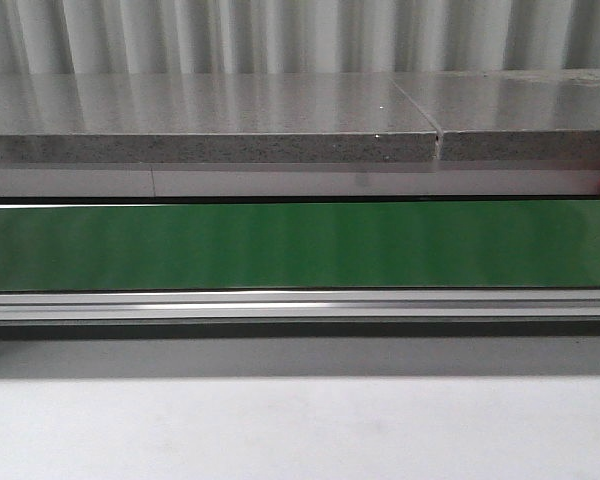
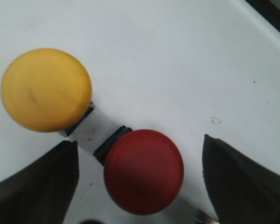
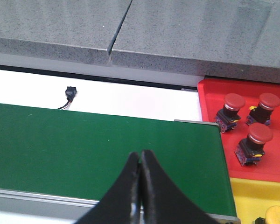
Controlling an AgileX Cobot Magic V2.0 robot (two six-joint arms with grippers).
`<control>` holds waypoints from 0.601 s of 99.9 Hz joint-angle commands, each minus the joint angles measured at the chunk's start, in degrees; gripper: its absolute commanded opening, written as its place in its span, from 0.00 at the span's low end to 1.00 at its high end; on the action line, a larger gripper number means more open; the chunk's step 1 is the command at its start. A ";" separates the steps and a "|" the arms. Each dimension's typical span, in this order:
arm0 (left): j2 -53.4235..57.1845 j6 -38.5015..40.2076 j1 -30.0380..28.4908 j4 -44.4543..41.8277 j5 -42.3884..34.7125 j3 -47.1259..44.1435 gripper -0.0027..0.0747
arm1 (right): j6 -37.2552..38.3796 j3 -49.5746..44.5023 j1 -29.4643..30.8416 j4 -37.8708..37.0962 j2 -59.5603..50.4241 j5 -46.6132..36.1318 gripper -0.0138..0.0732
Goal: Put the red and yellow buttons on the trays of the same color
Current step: 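Lower the left gripper onto the last red button in the cluster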
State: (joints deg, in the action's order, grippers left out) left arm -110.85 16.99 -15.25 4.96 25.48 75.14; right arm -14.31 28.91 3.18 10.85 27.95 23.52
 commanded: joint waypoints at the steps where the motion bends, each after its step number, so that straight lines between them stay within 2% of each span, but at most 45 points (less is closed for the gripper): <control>1: 2.85 0.70 -0.19 0.72 -2.48 1.81 0.58 | -0.23 2.10 -0.04 -0.28 -0.14 -4.00 0.08; 18: 2.85 0.70 -0.19 0.72 -1.91 1.81 0.19 | -0.23 2.10 -0.04 -0.28 -0.14 -4.00 0.08; 32: 3.39 0.70 -0.19 0.72 1.02 2.50 0.01 | -0.23 2.10 -0.04 -0.28 -0.14 -3.97 0.08; 60: 11.07 -4.36 0.05 0.72 4.06 5.10 0.01 | -0.23 2.10 -0.04 -0.28 -0.14 -3.90 0.08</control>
State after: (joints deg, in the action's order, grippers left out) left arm -106.40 14.08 -15.25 5.04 31.63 77.75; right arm -14.31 28.91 3.18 10.85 27.95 23.61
